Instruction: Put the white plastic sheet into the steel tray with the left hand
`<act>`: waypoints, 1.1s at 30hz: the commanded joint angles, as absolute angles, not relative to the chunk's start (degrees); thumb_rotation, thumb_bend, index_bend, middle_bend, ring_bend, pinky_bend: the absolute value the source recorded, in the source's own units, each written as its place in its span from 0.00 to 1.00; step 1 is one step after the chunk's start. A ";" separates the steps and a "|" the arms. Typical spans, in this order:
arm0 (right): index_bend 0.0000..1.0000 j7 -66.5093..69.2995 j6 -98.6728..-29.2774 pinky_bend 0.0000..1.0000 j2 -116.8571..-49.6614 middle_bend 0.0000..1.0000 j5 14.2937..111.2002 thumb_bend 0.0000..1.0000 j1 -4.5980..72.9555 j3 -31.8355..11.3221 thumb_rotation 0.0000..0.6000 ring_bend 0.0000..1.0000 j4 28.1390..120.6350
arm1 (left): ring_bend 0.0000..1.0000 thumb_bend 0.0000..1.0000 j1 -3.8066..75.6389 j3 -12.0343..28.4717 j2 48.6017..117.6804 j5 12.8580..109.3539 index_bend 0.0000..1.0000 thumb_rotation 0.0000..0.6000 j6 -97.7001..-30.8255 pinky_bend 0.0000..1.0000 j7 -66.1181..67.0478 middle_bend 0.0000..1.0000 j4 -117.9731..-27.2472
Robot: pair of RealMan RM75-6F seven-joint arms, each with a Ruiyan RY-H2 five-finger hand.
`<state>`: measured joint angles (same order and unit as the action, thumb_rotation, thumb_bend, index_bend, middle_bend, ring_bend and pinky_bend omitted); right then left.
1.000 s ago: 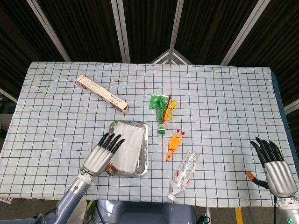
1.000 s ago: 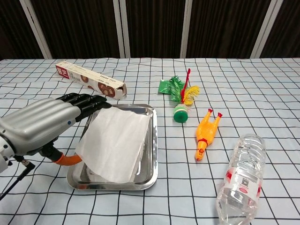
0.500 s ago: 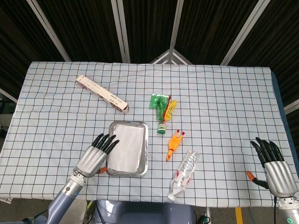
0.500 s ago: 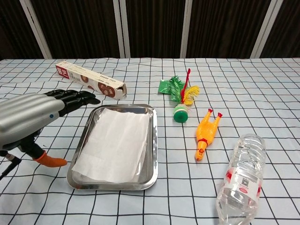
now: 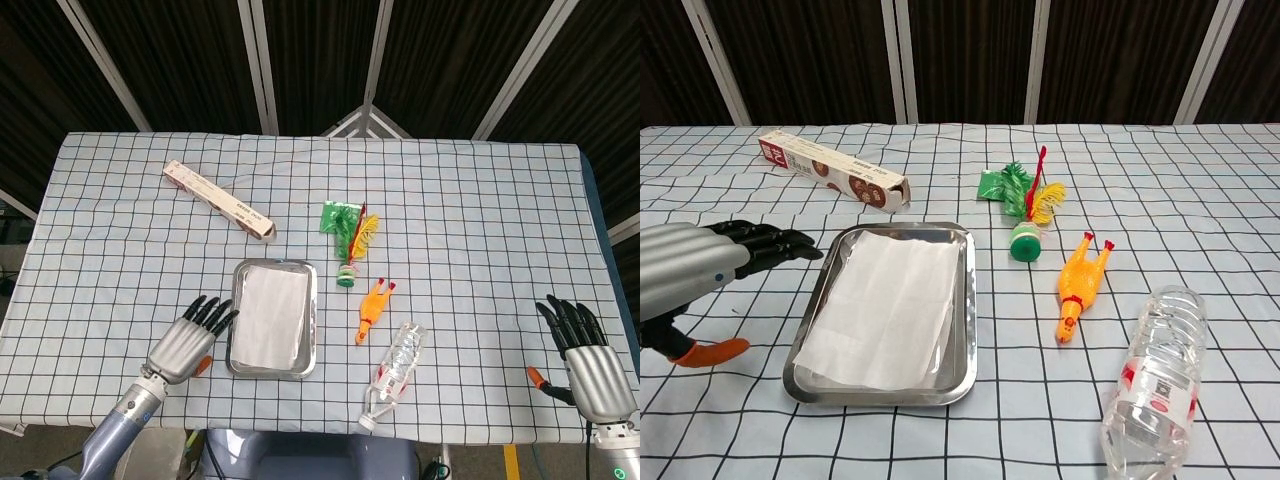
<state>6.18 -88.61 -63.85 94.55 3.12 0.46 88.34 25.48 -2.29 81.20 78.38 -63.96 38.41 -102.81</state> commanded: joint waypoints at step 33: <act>0.00 6.76 -88.40 0.00 -63.68 0.00 94.30 0.29 3.16 0.43 1.00 0.00 88.29 | 0.00 0.71 41.60 -0.31 77.04 71.75 0.00 1.00 -41.72 0.00 45.16 0.00 -104.60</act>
